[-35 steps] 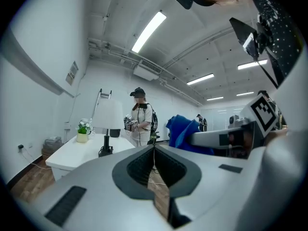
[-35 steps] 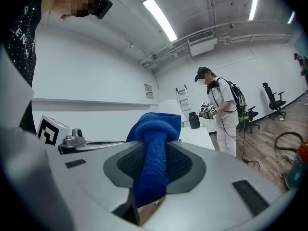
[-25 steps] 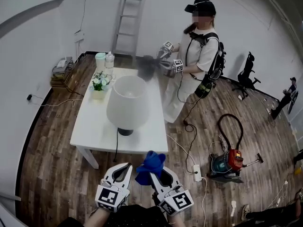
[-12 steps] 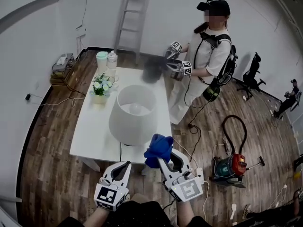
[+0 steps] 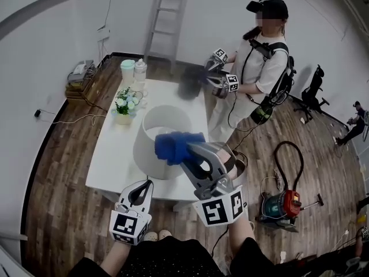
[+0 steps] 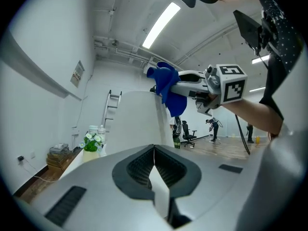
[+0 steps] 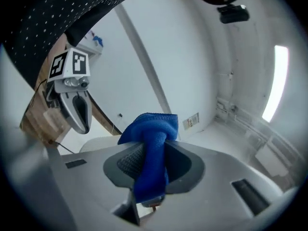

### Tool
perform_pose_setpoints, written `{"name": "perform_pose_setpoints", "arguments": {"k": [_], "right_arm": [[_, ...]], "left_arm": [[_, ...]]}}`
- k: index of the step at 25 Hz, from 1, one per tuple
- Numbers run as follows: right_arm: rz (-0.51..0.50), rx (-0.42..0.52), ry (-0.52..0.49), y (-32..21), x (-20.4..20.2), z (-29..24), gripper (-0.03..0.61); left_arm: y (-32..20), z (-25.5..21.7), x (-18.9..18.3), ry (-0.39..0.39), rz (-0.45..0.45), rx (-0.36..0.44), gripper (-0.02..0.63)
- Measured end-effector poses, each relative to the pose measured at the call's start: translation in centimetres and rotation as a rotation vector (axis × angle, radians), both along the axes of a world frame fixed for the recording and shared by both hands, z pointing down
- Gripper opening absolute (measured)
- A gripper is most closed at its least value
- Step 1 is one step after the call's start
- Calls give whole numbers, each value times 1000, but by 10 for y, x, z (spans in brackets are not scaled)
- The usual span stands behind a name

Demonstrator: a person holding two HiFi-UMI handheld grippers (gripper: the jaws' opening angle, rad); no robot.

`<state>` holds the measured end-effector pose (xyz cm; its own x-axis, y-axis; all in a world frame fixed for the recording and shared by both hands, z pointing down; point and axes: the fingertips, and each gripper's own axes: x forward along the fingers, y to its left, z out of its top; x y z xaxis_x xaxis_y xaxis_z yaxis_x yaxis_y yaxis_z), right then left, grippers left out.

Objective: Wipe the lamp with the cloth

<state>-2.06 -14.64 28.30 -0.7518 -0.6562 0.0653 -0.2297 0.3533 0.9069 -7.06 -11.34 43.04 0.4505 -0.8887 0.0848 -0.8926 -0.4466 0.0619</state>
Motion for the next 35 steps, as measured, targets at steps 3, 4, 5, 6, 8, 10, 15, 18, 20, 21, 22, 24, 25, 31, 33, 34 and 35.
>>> {"name": "perform_pose_setpoints", "arguments": {"k": [3,4,5,6,8,10,15,18,20,21,22,24,25,31,33,34,35], "right_arm": [[15,38,77,-4,-6,14,104],[18,38,87,-4,-6,19,104],[20,32,90,-4,-5,25,104],[21,20,88,-3,-4,32,104],[23,-21,75,0,0,48,104],[26,-78,60,2,5,67,104],[18,-235,48,8,19,120,104],[24,-314,49,12,24,151,104],[28,-372,12,14,28,162,104],[28,-402,-25,14,30,161,104],[23,-431,-75,14,33,156,104],[1,-468,-208,11,43,133,104],[-9,-479,-291,7,50,116,104],[-34,-510,-622,-53,92,10,104],[-100,-548,-645,-68,93,-12,104],[-133,-580,-648,-74,91,-17,104],[-160,-615,-649,-80,87,-18,104]], "left_arm": [[-8,-5,-6,2,-24,11,11],[-9,-5,-6,0,-28,12,11],[-10,-5,-8,-3,-32,12,12],[-11,-4,-9,-5,-35,11,11],[-11,0,-11,-6,-40,4,11],[-10,5,-12,-7,-40,-5,11],[-10,13,-5,-10,-27,-25,11],[-11,17,-2,-12,-20,-35,11],[-11,18,0,-12,-18,-38,11],[-12,18,0,-11,-18,-39,11],[-12,18,1,-11,-18,-39,11],[-13,17,1,-9,-20,-37,11],[-13,17,1,-8,-22,-36,11],[-15,15,1,-13,-41,-32,11],[-15,14,1,-14,-48,-31,11],[-15,14,1,-15,-52,-31,11],[-16,13,1,-16,-55,-32,11]]}}
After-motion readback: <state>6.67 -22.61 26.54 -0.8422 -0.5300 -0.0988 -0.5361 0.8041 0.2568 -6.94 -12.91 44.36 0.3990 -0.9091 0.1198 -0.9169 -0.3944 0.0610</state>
